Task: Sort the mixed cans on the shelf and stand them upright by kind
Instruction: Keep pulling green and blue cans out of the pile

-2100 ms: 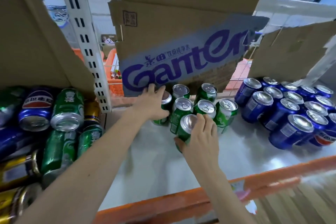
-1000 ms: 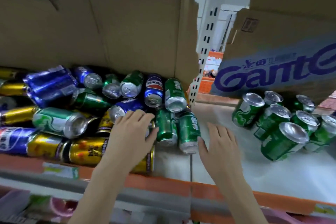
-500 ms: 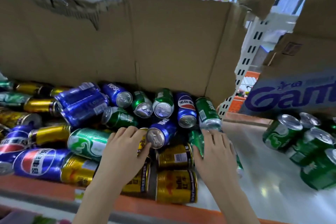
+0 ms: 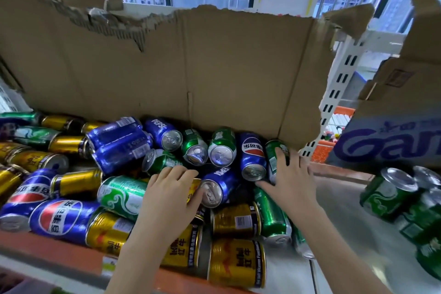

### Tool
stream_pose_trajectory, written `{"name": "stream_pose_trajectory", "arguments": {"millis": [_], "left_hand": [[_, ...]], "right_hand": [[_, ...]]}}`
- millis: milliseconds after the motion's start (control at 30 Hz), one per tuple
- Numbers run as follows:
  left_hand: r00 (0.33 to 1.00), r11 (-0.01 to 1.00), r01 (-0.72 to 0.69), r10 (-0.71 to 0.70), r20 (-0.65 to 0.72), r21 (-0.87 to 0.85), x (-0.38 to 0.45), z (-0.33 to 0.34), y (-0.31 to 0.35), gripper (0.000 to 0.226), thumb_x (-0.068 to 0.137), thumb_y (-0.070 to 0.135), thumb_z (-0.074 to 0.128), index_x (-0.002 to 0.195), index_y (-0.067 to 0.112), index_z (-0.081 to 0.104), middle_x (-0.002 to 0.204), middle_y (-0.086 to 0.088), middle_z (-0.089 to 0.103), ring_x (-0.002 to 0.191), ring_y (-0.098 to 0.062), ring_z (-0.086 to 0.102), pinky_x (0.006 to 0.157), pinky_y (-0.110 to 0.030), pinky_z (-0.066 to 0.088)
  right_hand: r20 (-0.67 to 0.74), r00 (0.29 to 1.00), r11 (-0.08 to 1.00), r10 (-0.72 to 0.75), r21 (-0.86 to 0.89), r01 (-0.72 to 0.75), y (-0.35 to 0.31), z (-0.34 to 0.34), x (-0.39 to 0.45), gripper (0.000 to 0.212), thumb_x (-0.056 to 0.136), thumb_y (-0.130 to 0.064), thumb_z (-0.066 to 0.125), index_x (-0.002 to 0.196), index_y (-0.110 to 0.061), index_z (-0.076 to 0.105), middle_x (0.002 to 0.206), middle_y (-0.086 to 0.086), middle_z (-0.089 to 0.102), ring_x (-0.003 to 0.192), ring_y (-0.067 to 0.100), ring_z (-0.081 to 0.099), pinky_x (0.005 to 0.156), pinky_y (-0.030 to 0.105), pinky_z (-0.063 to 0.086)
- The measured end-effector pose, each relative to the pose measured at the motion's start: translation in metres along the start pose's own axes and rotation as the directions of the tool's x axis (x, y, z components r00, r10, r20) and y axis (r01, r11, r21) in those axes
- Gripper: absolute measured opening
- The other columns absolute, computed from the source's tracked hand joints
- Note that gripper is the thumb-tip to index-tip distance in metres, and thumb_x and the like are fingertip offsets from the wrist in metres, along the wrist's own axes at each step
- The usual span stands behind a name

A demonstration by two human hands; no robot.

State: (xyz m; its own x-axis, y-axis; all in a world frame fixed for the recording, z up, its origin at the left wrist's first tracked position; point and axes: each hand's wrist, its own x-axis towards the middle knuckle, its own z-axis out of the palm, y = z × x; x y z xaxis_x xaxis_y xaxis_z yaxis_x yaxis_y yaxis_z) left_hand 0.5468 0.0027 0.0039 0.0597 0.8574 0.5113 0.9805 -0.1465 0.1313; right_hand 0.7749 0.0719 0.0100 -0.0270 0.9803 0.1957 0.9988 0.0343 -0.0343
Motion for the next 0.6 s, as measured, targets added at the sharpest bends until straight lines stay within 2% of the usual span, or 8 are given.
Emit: {"name": "stream_pose_trajectory", "arguments": {"millis": [100,167,300,400,433,500,600], "left_hand": [[1.000,0.999,0.004,-0.004,0.006,0.032,0.002,-0.003,0.001,0.033,0.068,0.037,0.080,0.094,0.019,0.071,0.088,0.005,0.069,0.080,-0.018,0.066,0.068,-0.034,0.053],[1.000,0.999,-0.008,0.007,0.009,0.038,0.007,-0.003,0.005,0.034,0.066,0.037,0.081,0.094,0.020,0.071,0.087,0.006,0.068,0.079,-0.017,0.066,0.067,-0.032,0.053],[0.997,0.996,-0.080,0.080,0.002,-0.026,0.025,0.001,0.021,0.028,0.073,0.036,0.068,0.095,0.019,0.070,0.088,0.005,0.067,0.081,-0.019,0.065,0.067,-0.032,0.053],[0.992,0.991,-0.119,0.121,0.039,-0.062,0.049,0.004,0.036,0.032,0.076,0.033,0.070,0.102,0.016,0.066,0.097,0.000,0.065,0.091,-0.025,0.063,0.075,-0.037,0.052],[0.990,0.992,-0.105,0.111,0.089,-0.068,0.057,0.004,0.043,0.039,0.078,0.036,0.067,0.111,0.015,0.062,0.107,-0.003,0.062,0.100,-0.028,0.059,0.082,-0.039,0.049],[0.973,0.999,-0.049,0.053,0.224,-0.021,0.074,0.010,0.052,0.059,0.084,0.045,0.057,0.135,0.018,0.043,0.132,-0.005,0.046,0.120,-0.029,0.042,0.098,-0.038,0.039],[0.921,0.994,-0.016,-0.027,0.390,0.105,0.095,0.022,0.058,0.077,0.083,0.049,0.054,0.146,0.021,0.018,0.143,-0.010,0.027,0.128,-0.034,0.029,0.104,-0.041,0.032]], "right_hand": [[0.047,0.998,0.993,0.043,0.108,-0.047,-0.004,0.001,0.004,0.095,0.077,-0.061,0.062,0.146,-0.020,0.012,0.147,0.014,0.020,0.134,0.035,0.028,0.102,0.043,0.036],[0.044,0.998,0.991,0.040,0.124,-0.045,-0.003,0.000,0.004,0.090,0.080,-0.058,0.061,0.145,-0.021,0.012,0.147,0.014,0.022,0.132,0.034,0.031,0.099,0.041,0.039],[-0.011,1.000,0.974,0.008,0.225,-0.005,0.007,-0.007,0.002,0.070,0.085,-0.041,0.060,0.142,-0.025,0.022,0.145,0.004,0.031,0.126,0.028,0.039,0.093,0.035,0.042],[-0.086,0.996,0.962,-0.013,0.269,0.036,0.017,-0.011,-0.004,0.065,0.083,-0.032,0.061,0.140,-0.025,0.031,0.142,-0.002,0.036,0.124,0.023,0.040,0.092,0.033,0.041],[-0.115,0.993,0.959,-0.009,0.281,0.041,0.020,-0.012,-0.008,0.064,0.082,-0.031,0.061,0.139,-0.025,0.033,0.141,-0.003,0.038,0.124,0.023,0.040,0.093,0.033,0.040],[-0.187,0.982,0.945,0.005,0.323,0.057,0.025,-0.013,-0.019,0.064,0.078,-0.026,0.066,0.136,-0.022,0.040,0.137,-0.001,0.043,0.124,0.022,0.039,0.097,0.034,0.038],[-0.337,0.940,0.909,0.045,0.404,0.101,0.035,-0.011,-0.037,0.066,0.066,-0.016,0.077,0.127,-0.014,0.051,0.127,0.005,0.052,0.117,0.027,0.048,0.096,0.036,0.041]]}}
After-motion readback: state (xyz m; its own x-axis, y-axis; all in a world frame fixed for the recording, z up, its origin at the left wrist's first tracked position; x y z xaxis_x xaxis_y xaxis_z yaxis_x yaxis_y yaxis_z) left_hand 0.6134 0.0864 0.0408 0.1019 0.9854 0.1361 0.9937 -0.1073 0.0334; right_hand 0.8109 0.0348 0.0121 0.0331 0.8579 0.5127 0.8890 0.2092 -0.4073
